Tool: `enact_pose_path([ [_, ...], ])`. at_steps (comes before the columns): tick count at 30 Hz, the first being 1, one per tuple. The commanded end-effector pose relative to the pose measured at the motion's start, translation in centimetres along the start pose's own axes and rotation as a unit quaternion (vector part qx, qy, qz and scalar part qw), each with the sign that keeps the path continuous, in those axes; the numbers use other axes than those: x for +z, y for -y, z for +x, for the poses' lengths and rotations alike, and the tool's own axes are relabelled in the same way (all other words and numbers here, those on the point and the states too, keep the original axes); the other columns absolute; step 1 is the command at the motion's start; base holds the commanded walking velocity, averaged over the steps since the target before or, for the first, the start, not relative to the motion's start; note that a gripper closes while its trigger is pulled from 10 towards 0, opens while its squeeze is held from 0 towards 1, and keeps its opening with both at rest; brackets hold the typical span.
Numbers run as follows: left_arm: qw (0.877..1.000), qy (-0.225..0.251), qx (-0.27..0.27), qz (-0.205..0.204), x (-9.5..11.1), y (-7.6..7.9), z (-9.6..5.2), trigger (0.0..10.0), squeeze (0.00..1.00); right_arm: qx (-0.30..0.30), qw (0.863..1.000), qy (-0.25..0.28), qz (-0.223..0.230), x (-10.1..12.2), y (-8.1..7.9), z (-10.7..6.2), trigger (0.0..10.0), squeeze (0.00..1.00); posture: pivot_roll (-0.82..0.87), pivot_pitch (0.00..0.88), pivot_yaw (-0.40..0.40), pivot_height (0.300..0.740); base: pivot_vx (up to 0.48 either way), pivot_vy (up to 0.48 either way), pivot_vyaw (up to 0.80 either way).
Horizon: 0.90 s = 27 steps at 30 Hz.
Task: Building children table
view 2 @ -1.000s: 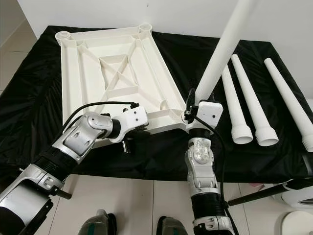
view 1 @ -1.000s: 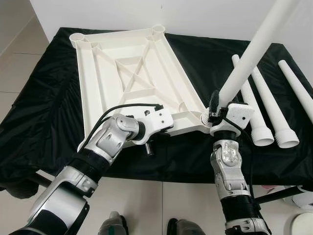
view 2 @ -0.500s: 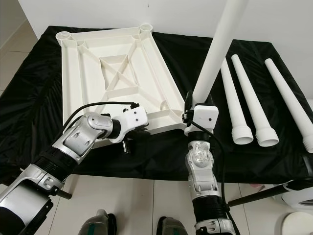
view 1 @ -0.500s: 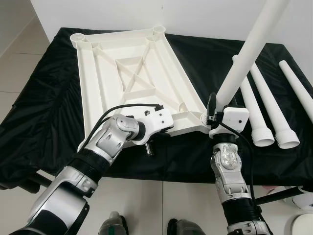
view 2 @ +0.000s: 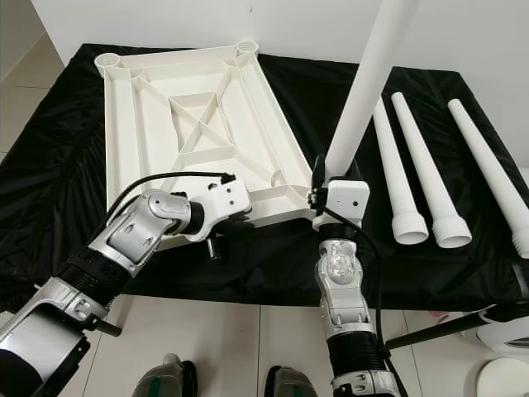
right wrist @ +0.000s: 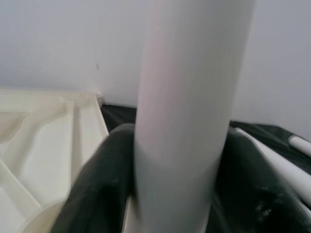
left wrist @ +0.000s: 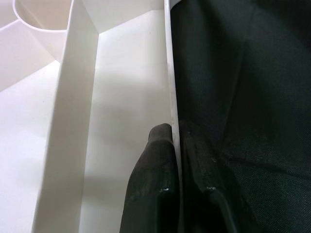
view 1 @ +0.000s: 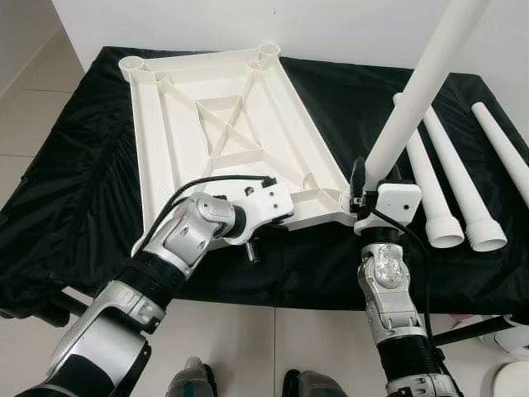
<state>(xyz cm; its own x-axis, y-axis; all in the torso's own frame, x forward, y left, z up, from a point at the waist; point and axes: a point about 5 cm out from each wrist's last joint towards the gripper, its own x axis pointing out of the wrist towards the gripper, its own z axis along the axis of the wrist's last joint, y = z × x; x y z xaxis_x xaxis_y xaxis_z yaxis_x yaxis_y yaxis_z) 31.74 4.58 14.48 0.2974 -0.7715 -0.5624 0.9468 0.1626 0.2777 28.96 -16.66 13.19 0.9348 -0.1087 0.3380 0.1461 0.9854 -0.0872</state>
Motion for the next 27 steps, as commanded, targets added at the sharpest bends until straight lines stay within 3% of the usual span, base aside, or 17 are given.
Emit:
enact_pose_path([
  [1,0.999,-0.022,0.031,-0.008,-1.2,-0.6,-0.8,10.0,0.00,-0.058,0.988,-0.135,-0.035,-4.8,3.5,-3.0,10.0,0.00,-0.01,0.116,0.022,0.740,0.000,0.000,0.00],
  [2,0.999,-0.022,0.032,-0.009,-1.2,-0.6,-0.7,10.0,0.00,-0.056,0.989,-0.132,-0.031,-4.7,3.5,-2.9,10.0,0.69,-0.01,0.116,0.020,0.740,0.000,0.000,0.00],
  [3,0.999,-0.022,0.032,-0.009,-1.2,-0.6,-0.7,10.0,0.00,-0.054,0.990,-0.127,-0.028,-4.6,3.6,-2.8,10.0,0.82,-0.01,0.116,0.019,0.740,0.000,0.000,0.00],
  [4,0.999,-0.022,0.032,-0.009,-1.2,-0.6,-0.7,10.0,0.00,-0.054,0.990,-0.127,-0.028,-4.6,3.6,-2.8,10.0,0.82,-0.01,0.116,0.019,0.740,0.000,0.000,0.00],
  [5,0.999,-0.022,0.032,-0.010,-1.2,-0.6,-0.7,10.0,0.00,-0.052,0.991,-0.122,-0.029,-4.4,3.7,-2.6,10.0,0.71,-0.01,0.116,0.019,0.740,0.000,0.000,0.00],
  [6,0.999,-0.022,0.032,-0.010,-1.2,-0.6,-0.7,10.0,0.00,-0.052,0.991,-0.122,-0.029,-4.4,3.7,-2.6,10.0,0.71,-0.01,0.116,0.019,0.740,0.000,0.000,0.00],
  [7,0.999,-0.022,0.033,-0.010,-1.2,-0.6,-0.7,10.0,0.00,-0.051,0.991,-0.121,-0.028,-4.3,3.7,-2.5,10.0,0.13,-0.01,0.115,0.017,0.740,0.000,0.000,0.00],
  [8,0.999,-0.022,0.033,-0.010,-1.2,-0.6,-0.7,10.0,0.00,-0.049,0.991,-0.119,-0.027,-4.3,3.7,-2.4,10.0,0.00,-0.01,0.113,0.017,0.740,0.000,0.000,0.00],
  [15,0.999,-0.021,0.035,-0.010,-1.2,-0.7,-0.7,10.0,0.00,-0.042,0.993,-0.107,-0.025,-3.9,3.7,-2.0,10.0,0.00,-0.01,0.112,0.016,0.740,0.000,0.000,0.00],
  [16,0.999,-0.021,0.035,-0.010,-1.1,-0.7,-0.7,10.0,0.00,-0.042,0.994,-0.099,-0.015,-3.8,3.7,-1.9,4.6,0.00,-0.01,0.111,0.016,0.740,0.000,0.000,0.00],
  [17,0.999,-0.021,0.035,-0.010,-1.1,-0.7,-0.7,10.0,0.00,-0.032,0.995,-0.093,-0.001,-3.6,3.5,-1.8,0.0,0.00,-0.01,0.111,0.017,0.740,0.000,0.000,0.00],
  [27,0.999,-0.021,0.037,-0.011,-1.1,-0.8,-0.7,10.0,0.00,-0.019,0.997,-0.077,0.019,-3.1,3.2,-1.2,0.0,0.00,-0.01,0.107,0.015,0.740,0.000,0.000,0.00],
])
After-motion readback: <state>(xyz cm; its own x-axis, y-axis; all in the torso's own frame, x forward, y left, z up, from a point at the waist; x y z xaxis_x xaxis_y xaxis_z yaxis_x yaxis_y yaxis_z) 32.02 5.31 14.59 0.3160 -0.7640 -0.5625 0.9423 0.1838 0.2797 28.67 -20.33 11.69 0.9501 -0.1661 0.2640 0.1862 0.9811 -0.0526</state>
